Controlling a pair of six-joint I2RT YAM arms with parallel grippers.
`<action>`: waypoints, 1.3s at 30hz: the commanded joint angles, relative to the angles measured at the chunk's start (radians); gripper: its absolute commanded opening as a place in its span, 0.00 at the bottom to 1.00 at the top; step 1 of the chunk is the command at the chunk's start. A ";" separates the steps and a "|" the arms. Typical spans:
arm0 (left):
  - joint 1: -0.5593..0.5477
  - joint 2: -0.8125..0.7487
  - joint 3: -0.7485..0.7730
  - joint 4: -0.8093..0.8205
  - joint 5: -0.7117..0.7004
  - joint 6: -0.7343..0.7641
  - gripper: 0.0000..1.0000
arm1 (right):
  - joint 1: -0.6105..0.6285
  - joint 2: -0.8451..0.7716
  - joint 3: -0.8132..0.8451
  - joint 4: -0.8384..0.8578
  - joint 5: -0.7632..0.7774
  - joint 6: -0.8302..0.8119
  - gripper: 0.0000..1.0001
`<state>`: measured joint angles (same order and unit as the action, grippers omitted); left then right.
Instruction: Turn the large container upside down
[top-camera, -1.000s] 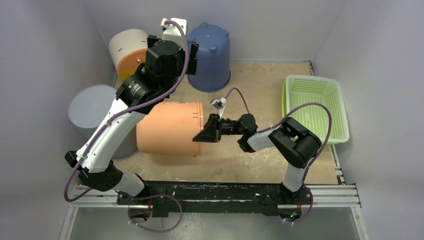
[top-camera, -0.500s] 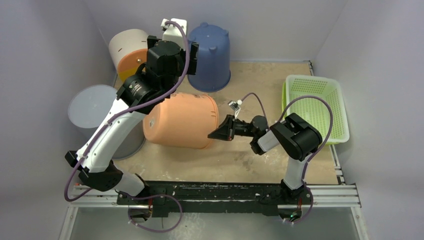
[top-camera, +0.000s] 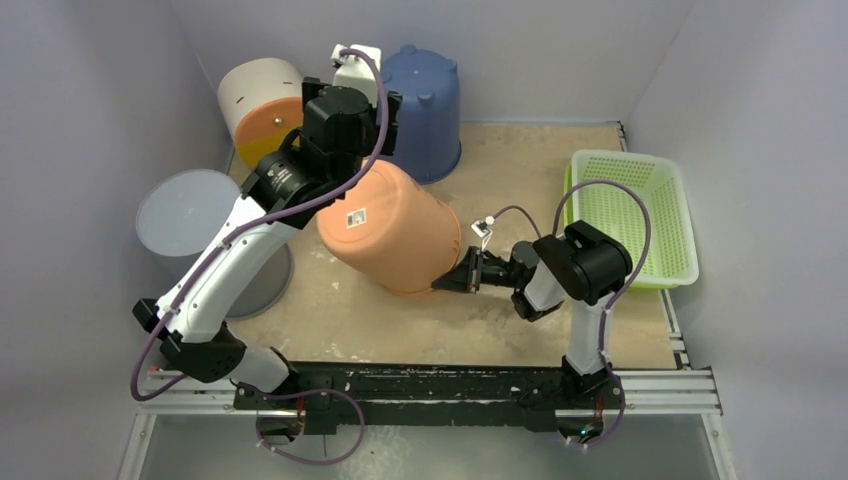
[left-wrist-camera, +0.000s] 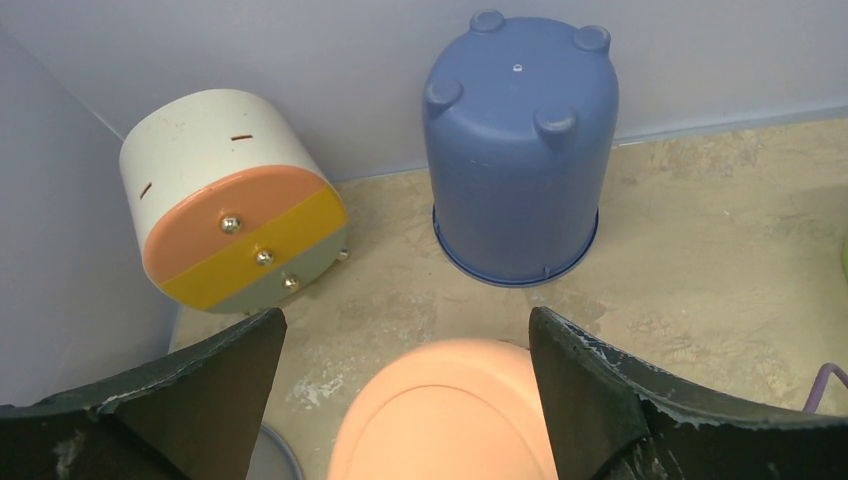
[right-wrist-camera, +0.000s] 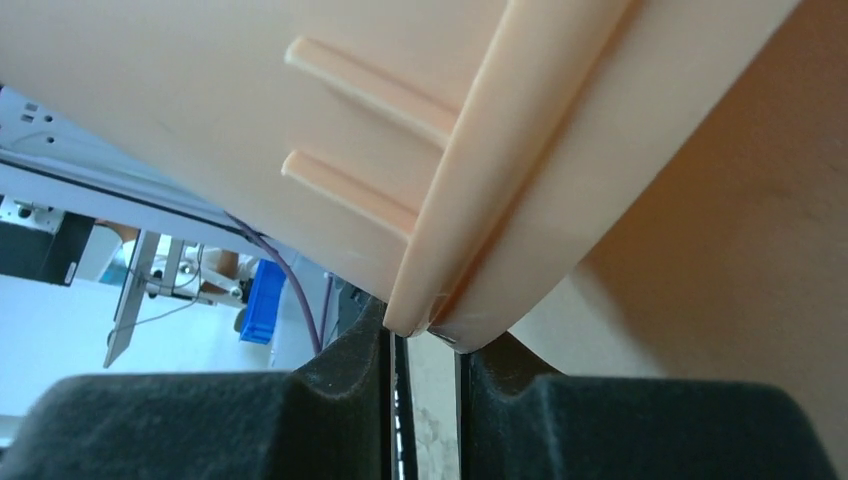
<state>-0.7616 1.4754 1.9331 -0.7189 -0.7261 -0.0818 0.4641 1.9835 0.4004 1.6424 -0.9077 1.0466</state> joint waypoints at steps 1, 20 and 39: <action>-0.005 0.000 -0.001 0.042 -0.017 0.028 0.88 | -0.025 0.056 -0.047 0.382 0.038 -0.006 0.18; -0.005 0.020 -0.080 0.103 -0.017 0.029 0.89 | -0.141 0.167 -0.065 0.329 0.084 0.053 0.24; -0.005 0.020 -0.119 0.138 0.016 0.020 0.89 | -0.143 -0.096 -0.101 -0.231 0.329 -0.127 0.32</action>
<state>-0.7616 1.5059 1.8015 -0.6353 -0.7231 -0.0666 0.3309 1.9797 0.3065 1.5555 -0.6952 1.0168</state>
